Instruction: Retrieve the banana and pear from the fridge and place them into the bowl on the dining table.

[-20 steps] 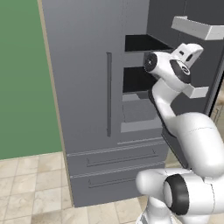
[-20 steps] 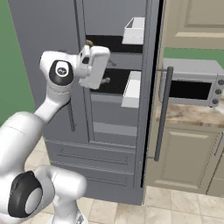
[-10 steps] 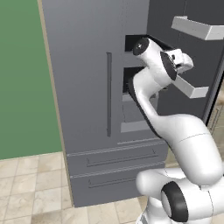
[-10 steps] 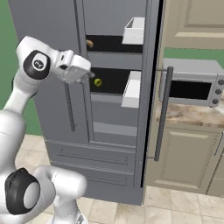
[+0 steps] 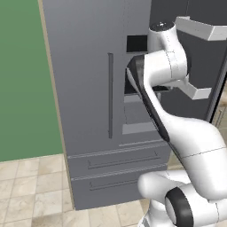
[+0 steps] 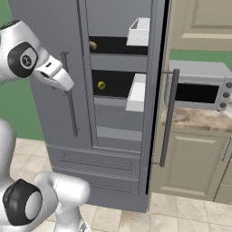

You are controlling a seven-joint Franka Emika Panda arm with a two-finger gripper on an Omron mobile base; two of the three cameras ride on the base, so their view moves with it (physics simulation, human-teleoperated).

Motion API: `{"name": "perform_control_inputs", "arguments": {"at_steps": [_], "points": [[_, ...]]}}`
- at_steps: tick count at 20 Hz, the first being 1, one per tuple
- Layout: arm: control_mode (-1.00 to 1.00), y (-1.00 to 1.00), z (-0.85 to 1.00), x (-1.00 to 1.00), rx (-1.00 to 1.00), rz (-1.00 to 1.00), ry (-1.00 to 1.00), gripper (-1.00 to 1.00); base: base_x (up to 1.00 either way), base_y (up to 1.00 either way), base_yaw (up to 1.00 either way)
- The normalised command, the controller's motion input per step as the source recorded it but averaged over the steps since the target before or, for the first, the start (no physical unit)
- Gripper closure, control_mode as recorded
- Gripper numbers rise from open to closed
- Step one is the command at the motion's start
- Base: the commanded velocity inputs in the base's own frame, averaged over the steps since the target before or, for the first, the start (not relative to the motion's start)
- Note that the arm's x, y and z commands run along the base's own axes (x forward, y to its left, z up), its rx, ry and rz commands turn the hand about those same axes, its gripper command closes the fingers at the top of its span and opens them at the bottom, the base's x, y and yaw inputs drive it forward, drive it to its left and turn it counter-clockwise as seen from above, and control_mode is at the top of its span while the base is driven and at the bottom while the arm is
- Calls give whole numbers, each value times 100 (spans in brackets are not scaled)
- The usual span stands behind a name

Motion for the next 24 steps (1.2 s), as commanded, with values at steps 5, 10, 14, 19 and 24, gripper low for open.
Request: {"name": "perform_control_inputs", "arguments": {"at_steps": [5, 10, 14, 19, 24], "points": [[-100, 59, -40, -59, 30, 4, -24, -100, 0, 0, 0], [-100, 40, -7, -15, 23, 6, -16, -100, 0, 0, 0], [-100, 29, -1, 1, 2, 17, -4, -100, 0, 0, 0], [-100, 20, 0, 16, -8, 11, -4, -100, 0, 0, 0], [-100, 1, -11, 19, -28, 1, -19, -100, 0, 0, 0]]}}
